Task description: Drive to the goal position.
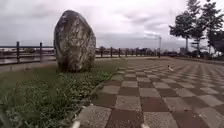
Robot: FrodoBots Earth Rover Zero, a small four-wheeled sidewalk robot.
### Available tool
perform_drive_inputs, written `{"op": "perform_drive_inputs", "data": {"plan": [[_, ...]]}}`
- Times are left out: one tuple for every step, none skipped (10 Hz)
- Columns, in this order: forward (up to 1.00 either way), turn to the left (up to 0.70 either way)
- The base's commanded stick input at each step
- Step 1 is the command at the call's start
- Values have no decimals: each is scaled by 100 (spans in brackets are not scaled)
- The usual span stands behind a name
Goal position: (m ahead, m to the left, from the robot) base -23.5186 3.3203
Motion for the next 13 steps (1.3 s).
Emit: {"op": "perform_drive_inputs", "data": {"plan": [[0,-45],[0,-45],[0,-45],[0,-45],[0,-45],[0,-45],[0,-45],[0,-45],[0,-45],[0,-45],[0,-45],[0,-45],[0,-45]]}}
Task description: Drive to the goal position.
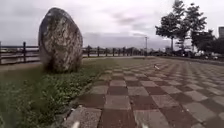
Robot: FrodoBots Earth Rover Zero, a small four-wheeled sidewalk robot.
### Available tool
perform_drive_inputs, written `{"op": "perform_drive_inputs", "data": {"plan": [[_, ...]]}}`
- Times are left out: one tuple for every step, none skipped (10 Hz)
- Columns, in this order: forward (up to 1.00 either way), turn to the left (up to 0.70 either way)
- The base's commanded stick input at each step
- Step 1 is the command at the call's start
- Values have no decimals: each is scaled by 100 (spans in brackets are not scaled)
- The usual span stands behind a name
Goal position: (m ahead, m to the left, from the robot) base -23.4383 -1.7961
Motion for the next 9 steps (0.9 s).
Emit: {"op": "perform_drive_inputs", "data": {"plan": [[0,-45],[0,-45],[0,-45],[0,-45],[0,-45],[0,-45],[0,-45],[0,-45],[0,-45]]}}
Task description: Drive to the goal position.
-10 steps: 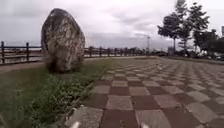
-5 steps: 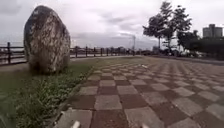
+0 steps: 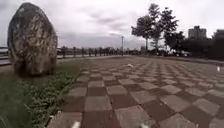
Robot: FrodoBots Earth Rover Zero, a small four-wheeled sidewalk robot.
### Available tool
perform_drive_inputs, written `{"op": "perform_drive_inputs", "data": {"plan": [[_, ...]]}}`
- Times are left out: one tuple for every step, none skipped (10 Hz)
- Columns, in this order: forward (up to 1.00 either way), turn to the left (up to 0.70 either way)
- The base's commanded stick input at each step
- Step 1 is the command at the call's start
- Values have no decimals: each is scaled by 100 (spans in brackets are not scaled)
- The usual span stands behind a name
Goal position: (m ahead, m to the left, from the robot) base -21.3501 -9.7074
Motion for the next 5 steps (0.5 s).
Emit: {"op": "perform_drive_inputs", "data": {"plan": [[0,-45],[0,-45],[0,-45],[0,-45],[0,-45]]}}
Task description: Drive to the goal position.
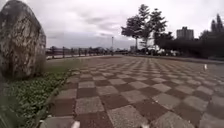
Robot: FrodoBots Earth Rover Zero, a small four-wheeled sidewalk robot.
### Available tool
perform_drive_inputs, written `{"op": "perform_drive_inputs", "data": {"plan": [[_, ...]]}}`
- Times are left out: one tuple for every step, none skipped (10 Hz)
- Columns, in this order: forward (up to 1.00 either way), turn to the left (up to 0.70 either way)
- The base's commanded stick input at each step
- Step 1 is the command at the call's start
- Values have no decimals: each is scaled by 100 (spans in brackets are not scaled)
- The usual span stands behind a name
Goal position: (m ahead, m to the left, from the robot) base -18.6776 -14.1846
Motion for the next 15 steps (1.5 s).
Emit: {"op": "perform_drive_inputs", "data": {"plan": [[0,-45],[0,-45],[0,-45],[0,-45],[0,-45],[0,-45],[0,-45],[0,-45],[0,-45],[0,-45],[0,-45],[0,-45],[0,-45],[0,-45],[0,-45]]}}
